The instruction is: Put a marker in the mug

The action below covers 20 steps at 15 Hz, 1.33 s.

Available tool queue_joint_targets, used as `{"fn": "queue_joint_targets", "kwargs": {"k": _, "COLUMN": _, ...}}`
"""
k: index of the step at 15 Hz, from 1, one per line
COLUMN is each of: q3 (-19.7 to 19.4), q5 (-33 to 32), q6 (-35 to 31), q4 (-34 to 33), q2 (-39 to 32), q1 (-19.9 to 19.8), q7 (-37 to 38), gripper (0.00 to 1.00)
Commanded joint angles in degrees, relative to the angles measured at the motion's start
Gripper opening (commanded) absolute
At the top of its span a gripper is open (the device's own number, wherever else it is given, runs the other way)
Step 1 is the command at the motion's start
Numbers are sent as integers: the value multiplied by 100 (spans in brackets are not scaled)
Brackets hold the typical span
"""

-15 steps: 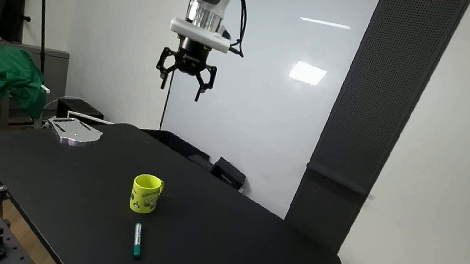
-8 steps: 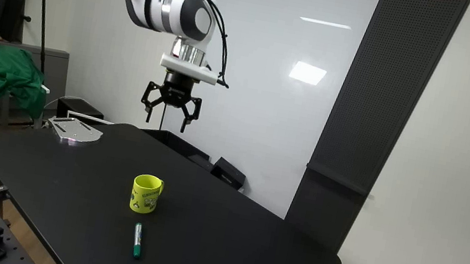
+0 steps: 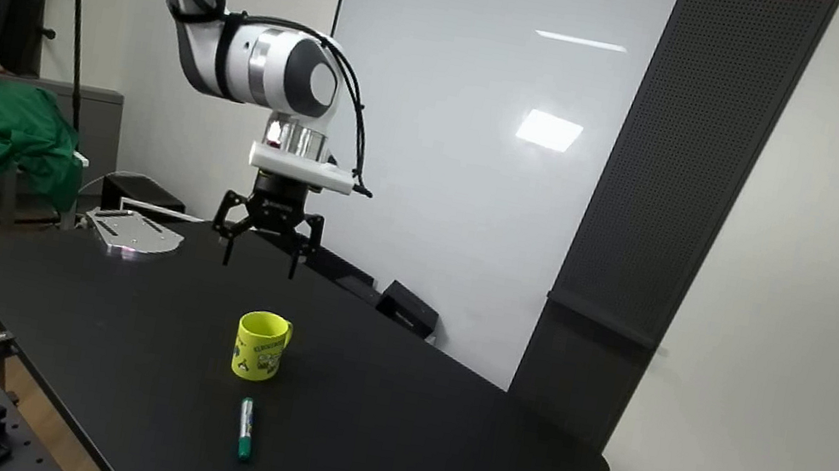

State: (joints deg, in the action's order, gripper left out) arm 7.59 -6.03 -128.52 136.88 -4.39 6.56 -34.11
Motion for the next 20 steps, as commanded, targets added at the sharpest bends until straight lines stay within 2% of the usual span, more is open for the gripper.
{"fn": "queue_joint_targets", "kwargs": {"k": 1, "q3": -20, "q5": -157, "q6": -967, "q4": 481, "q2": -56, "q1": -58, "q7": -83, "gripper": 100}}
{"fn": "queue_joint_targets", "kwargs": {"k": 7, "q3": -68, "q5": -66, "q6": -2439, "q4": 815, "q2": -481, "q1": -283, "q7": -209, "gripper": 100}}
{"fn": "queue_joint_targets", "kwargs": {"k": 9, "q3": -89, "q5": -42, "q6": -2317, "q4": 750, "q2": -621, "q1": -409, "q7": -306, "gripper": 100}}
{"fn": "queue_joint_targets", "kwargs": {"k": 10, "q3": -19, "q5": -93, "q6": -2262, "q4": 756, "q2": -488, "q1": -333, "q7": -171, "gripper": 100}}
{"fn": "queue_joint_targets", "kwargs": {"k": 18, "q3": -39, "q5": -90, "q6": -2261, "q4": 756, "q2": -583, "q1": -439, "q7": -245, "gripper": 100}}
{"fn": "queue_joint_targets", "kwargs": {"k": 20, "q3": -82, "q5": -197, "q6": -2516, "q4": 766, "q2": -755, "q1": -427, "q7": -151, "gripper": 100}}
